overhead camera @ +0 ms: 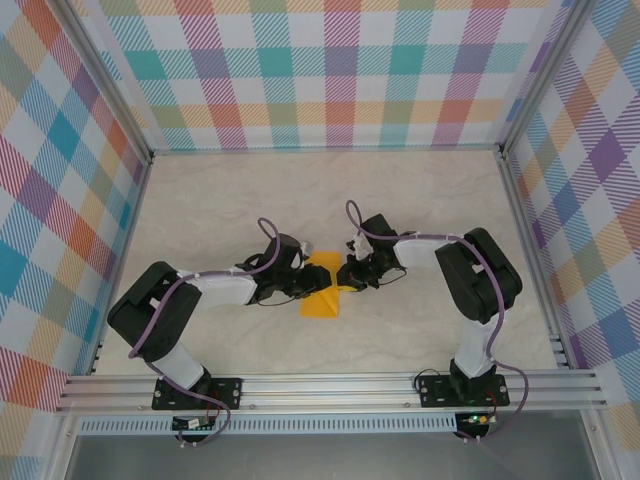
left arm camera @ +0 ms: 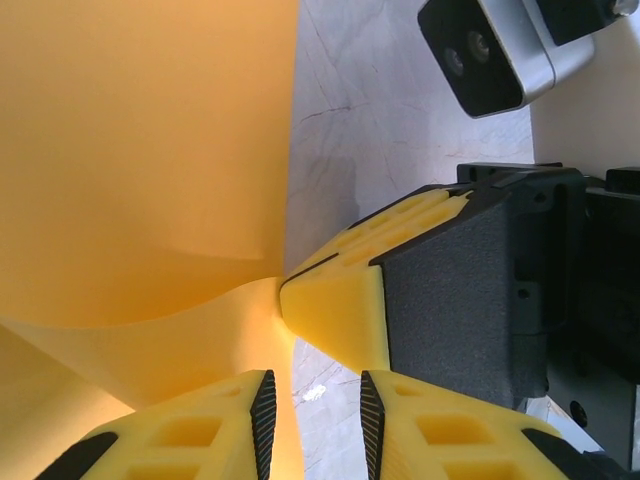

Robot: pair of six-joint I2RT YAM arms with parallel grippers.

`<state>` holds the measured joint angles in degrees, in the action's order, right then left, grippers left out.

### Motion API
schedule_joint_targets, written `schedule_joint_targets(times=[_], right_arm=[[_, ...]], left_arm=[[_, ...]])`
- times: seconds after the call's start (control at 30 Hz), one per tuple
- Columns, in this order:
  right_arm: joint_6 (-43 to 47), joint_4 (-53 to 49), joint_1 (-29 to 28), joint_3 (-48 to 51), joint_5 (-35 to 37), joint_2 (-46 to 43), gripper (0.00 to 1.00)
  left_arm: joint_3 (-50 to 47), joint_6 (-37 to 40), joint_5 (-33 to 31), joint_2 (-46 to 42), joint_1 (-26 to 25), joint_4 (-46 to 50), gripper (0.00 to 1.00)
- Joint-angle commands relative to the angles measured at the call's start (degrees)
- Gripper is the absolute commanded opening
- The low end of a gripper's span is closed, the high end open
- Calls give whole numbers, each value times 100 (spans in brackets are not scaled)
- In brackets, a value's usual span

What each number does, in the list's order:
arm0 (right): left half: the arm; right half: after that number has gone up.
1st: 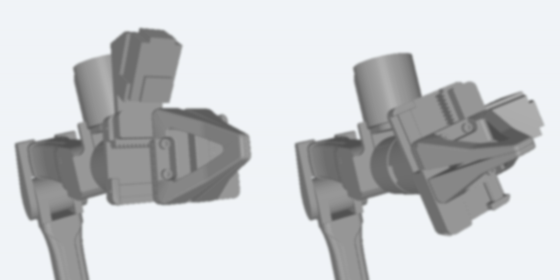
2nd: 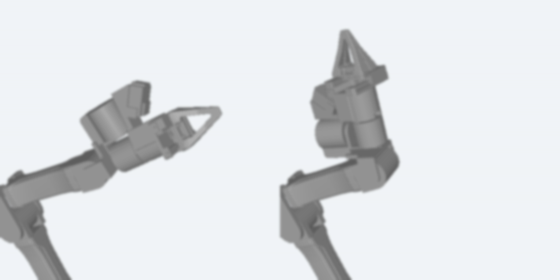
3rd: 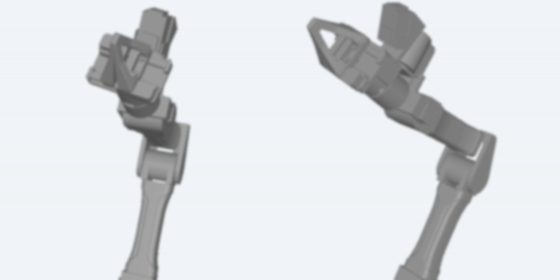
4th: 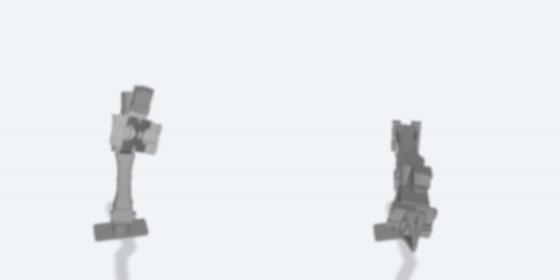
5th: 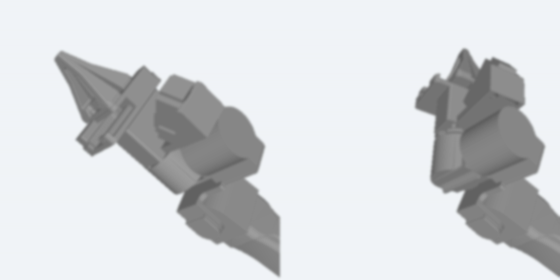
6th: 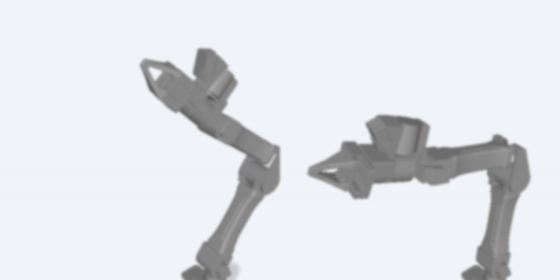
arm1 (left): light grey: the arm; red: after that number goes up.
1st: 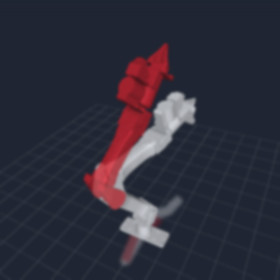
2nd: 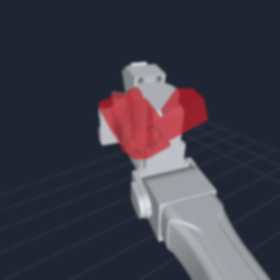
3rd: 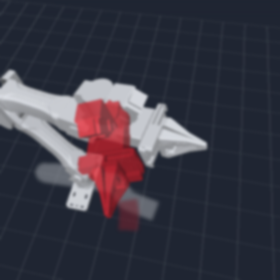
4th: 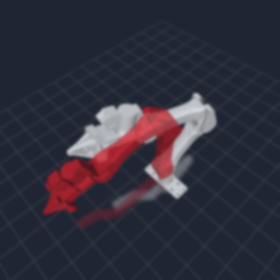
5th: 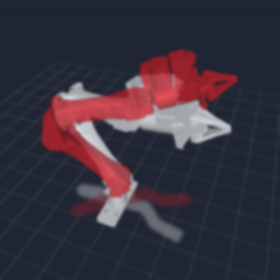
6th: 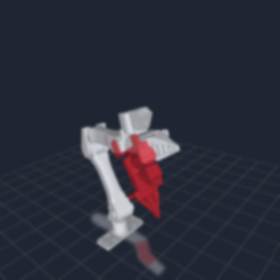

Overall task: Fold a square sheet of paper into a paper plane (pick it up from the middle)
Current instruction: Fold the triangle a second time at the center of the table.

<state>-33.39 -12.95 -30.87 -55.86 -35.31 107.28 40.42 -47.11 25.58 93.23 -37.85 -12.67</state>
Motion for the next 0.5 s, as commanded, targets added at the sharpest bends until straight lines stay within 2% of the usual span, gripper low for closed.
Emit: schedule_joint_targets(times=[0.0, 0.47], right_arm=[[150, -47, -42, -163, 28, 102, 10], [175, -93, -42, -215, 60, 205, 10]], left_arm=[[197, -11, 78, 198, -38, -111, 31], [231, 53, -111, 327, -47, 188, 30]])
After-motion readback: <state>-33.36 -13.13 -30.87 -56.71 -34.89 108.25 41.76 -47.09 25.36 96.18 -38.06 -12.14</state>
